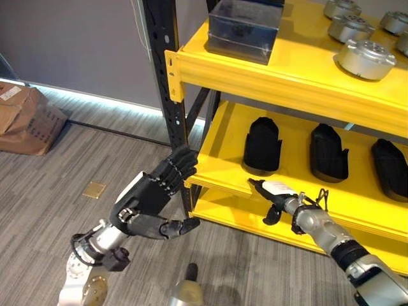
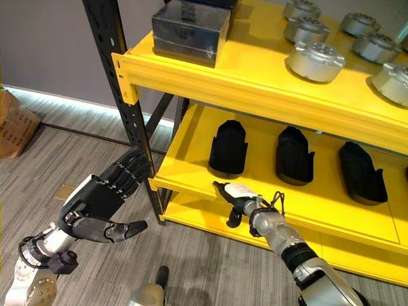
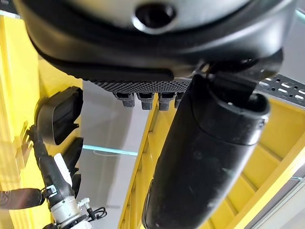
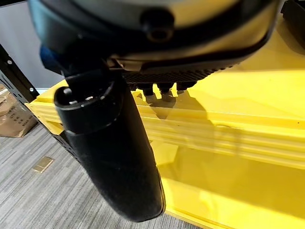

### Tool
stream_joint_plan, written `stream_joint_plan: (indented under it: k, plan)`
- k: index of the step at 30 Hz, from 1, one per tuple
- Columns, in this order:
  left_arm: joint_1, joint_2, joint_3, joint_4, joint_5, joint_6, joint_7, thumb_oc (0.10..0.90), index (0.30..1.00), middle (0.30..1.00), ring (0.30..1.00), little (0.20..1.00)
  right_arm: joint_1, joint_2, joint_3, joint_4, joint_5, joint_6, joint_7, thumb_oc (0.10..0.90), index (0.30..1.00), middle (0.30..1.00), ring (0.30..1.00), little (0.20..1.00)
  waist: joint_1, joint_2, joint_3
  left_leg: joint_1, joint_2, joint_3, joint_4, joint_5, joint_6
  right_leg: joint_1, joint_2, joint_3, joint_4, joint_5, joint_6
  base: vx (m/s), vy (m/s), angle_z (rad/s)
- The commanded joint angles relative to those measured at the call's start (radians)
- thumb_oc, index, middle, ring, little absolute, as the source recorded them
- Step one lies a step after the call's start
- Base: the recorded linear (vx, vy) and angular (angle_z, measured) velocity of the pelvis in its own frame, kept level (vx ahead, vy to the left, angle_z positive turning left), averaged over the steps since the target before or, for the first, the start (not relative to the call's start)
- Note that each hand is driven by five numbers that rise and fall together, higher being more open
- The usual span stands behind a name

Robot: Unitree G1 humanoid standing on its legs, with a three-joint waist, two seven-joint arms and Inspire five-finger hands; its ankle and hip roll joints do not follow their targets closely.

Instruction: Move parts from the plastic box to the shelf.

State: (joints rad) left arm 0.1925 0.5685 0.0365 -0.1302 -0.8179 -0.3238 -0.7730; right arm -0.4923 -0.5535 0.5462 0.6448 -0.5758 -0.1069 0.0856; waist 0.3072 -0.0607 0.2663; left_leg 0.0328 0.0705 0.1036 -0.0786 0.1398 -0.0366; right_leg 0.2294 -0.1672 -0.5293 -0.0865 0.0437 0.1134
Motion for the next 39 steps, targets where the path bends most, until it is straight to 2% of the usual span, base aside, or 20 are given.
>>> stream_joint_plan:
  k: [1, 17, 26, 39]
  plan:
    - [-0.084, 0.02, -0.014, -0.119, -0.051, -0.045, 0.002, 0.9, 1.0, 1.0, 1.0, 1.0, -0.141, -0.014, 0.06, 0.047, 0.033, 0.015, -0.031, 0.9, 1.0, 1.0, 1.0, 1.0, 0.023, 0.013, -0.048, 0.012, 0.054, 0.035, 0.066, -0.145, -0.032, -0.066, 0.006, 0.032, 0.111, -0.088, -0.022, 0.03, -0.045, 0.02]
    - [-0.085, 0.039, -0.015, -0.157, -0.053, 0.001, 0.005, 0.9, 1.0, 1.0, 1.0, 1.0, -0.2, -0.009, 0.066, 0.162, 0.043, 0.015, -0.05, 0.9, 1.0, 1.0, 1.0, 1.0, 0.062, 0.007, -0.014, -0.025, 0.072, -0.014, 0.099, -0.134, -0.041, -0.076, 0.029, 0.019, 0.16, -0.122, -0.047, 0.04, -0.065, 0.04]
    - [-0.099, 0.051, -0.021, -0.191, -0.037, 0.046, 0.044, 0.9, 1.0, 1.0, 1.0, 1.0, -0.233, -0.003, 0.068, 0.214, 0.061, 0.016, -0.051, 0.9, 1.0, 1.0, 1.0, 1.0, 0.079, 0.001, -0.004, -0.037, 0.085, -0.045, 0.119, -0.127, -0.049, -0.077, 0.044, 0.017, 0.188, -0.14, -0.06, 0.05, -0.067, 0.0]
    - [-0.102, 0.056, -0.028, -0.202, -0.032, 0.074, 0.034, 0.9, 1.0, 1.0, 1.0, 1.0, -0.267, 0.01, 0.059, 0.303, 0.058, 0.005, -0.053, 0.9, 1.0, 1.0, 1.0, 1.0, 0.107, 0.012, -0.006, -0.045, 0.09, -0.094, 0.139, -0.119, -0.056, -0.069, 0.049, 0.004, 0.229, -0.166, -0.073, 0.04, -0.045, 0.06]
